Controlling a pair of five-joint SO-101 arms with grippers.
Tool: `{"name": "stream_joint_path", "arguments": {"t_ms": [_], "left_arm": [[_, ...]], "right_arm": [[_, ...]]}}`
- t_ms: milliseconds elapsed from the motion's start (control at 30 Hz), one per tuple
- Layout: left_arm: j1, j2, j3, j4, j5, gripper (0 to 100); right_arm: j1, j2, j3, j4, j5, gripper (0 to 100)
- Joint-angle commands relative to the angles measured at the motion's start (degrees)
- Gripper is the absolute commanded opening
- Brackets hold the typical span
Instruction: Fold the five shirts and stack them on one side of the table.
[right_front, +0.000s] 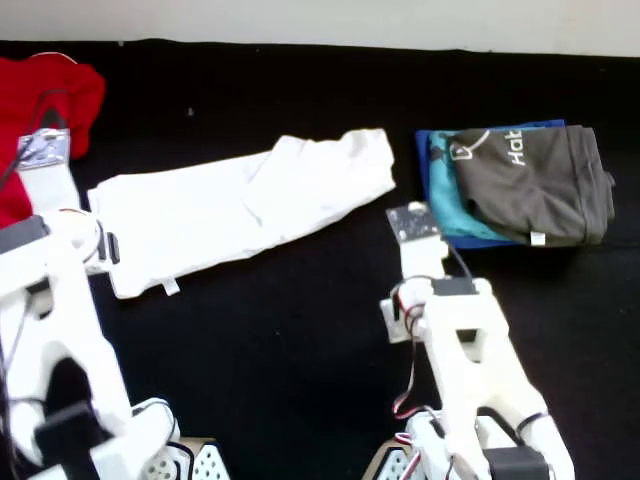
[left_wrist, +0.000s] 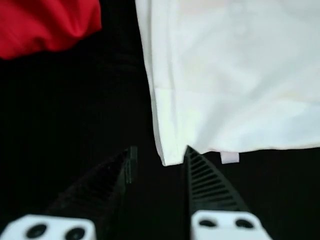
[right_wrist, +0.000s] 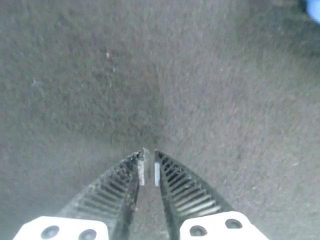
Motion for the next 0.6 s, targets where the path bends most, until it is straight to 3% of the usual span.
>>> {"name": "stream_joint_path", "arguments": {"t_ms": [0, 167, 300, 567], "left_arm": [[-1.01, 9.19, -6.55, -1.67, 0.53, 20], [-0.84, 21.05, -16.13, -1.67, 7.82, 21], [0.92, 29.05, -22.81, 0.09, 9.58, 21], [5.49, 43.65, -36.00, 6.95, 15.38, 21]], "right_arm": [[0.66, -4.53, 3.38, -1.80, 0.70, 3.0], [0.66, -8.66, 7.52, -3.12, 0.70, 3.0], [1.01, -10.86, 9.54, -3.12, 0.70, 3.0], [9.89, -12.26, 10.77, -3.30, 0.79, 3.0]]}}
